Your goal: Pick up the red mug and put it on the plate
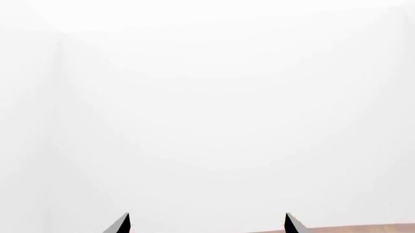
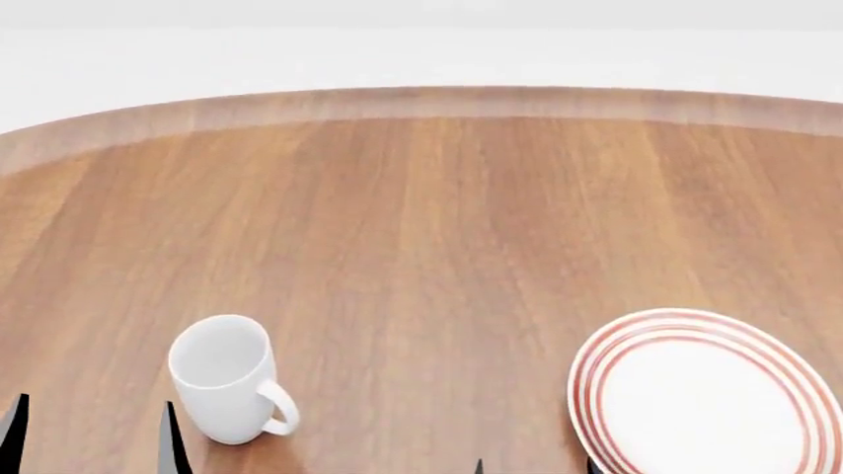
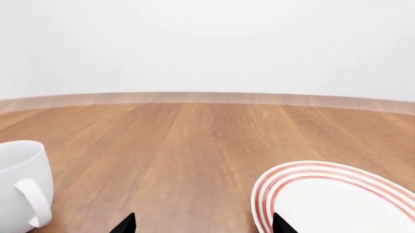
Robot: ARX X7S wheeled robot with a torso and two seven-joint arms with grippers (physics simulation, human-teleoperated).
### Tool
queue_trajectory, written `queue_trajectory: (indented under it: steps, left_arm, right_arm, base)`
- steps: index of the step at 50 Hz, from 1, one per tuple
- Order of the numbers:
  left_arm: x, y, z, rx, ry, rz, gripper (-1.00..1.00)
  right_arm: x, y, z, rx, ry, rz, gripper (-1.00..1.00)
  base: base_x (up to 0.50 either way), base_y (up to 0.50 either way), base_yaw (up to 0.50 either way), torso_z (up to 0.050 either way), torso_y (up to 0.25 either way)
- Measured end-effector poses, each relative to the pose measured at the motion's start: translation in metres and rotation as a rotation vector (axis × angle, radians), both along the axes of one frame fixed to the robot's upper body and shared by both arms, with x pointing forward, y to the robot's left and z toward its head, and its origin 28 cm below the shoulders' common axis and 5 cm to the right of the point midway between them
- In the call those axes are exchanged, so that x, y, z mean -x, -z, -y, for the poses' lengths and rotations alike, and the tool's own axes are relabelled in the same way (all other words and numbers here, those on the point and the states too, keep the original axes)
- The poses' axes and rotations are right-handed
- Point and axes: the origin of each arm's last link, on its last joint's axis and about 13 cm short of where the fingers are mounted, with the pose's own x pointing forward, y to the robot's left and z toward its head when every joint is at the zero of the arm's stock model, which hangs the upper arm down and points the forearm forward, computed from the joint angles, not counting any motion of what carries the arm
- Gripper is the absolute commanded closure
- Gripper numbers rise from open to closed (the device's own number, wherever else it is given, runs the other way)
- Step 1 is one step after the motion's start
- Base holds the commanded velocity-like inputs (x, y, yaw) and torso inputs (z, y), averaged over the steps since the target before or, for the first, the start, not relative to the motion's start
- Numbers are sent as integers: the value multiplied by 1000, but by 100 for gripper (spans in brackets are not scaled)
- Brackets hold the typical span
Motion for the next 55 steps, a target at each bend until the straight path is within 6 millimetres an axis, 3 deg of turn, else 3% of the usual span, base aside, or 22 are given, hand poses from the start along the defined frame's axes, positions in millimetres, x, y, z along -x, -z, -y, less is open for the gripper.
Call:
queue_trajectory:
  steps: [19, 40, 55]
  left_arm:
    - [0, 0, 0, 2, 6, 6, -100]
    - [0, 0, 0, 4, 10, 10, -100]
    - [0, 0, 0, 3, 11, 10, -100]
  right_arm:
    - [19, -10, -1, 31, -27, 36, -100]
    - [70, -32, 6, 142, -87, 67, -100]
    - [109, -34, 11, 195, -140, 82, -100]
  base:
    - [0, 0, 0, 0, 0]
    - [0, 0, 0, 0, 0]
    - [0, 0, 0, 0, 0]
